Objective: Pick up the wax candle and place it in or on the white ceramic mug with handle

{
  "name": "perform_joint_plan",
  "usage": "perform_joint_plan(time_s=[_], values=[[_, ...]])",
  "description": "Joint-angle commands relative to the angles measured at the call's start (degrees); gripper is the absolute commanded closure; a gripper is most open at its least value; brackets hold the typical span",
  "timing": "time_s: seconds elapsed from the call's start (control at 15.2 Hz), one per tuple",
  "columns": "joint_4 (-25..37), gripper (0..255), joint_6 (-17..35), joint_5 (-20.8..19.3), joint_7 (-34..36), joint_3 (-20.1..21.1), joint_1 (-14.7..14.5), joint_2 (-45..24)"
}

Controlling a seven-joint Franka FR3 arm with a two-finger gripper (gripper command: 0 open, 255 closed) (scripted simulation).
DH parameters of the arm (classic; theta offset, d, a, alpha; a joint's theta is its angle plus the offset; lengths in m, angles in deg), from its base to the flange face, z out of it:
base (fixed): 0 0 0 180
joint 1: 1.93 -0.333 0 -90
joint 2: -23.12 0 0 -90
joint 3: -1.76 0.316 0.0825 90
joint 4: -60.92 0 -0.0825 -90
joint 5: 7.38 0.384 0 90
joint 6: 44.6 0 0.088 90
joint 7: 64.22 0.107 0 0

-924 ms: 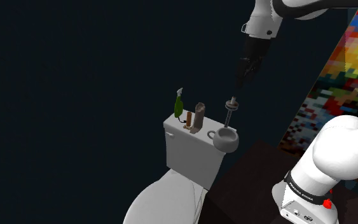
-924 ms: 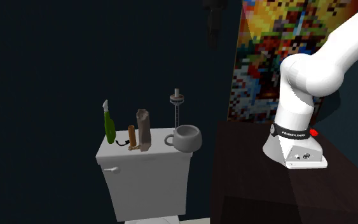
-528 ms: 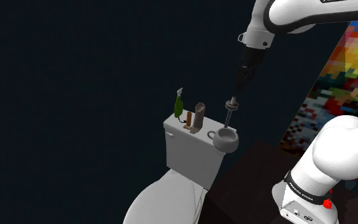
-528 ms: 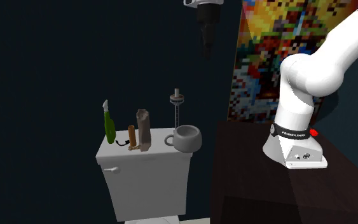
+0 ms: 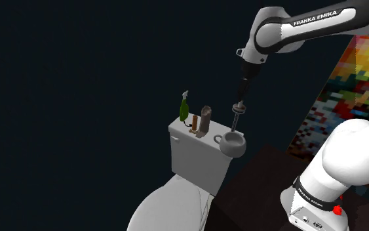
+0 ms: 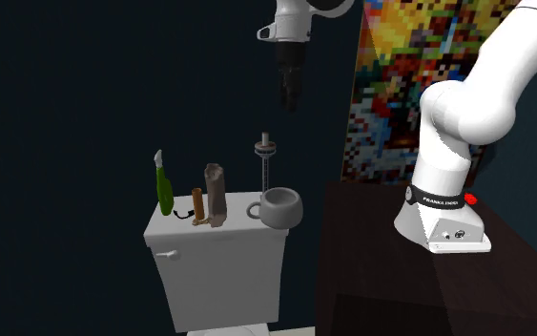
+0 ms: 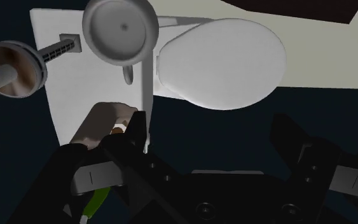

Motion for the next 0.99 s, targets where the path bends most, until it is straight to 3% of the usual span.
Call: perform_joint_plan(time_s=[0.0,0.46,0.92], values=[[0.05,0,3.60,-0.36,-4.49,-2.14,-0.08,-3.34],[5.08,0,14.04,2.75,-19.99,-8.35,-1.77,-18.43],[14.95,0,20.11,11.89,-37.36,-10.76,-1.81,-35.41]])
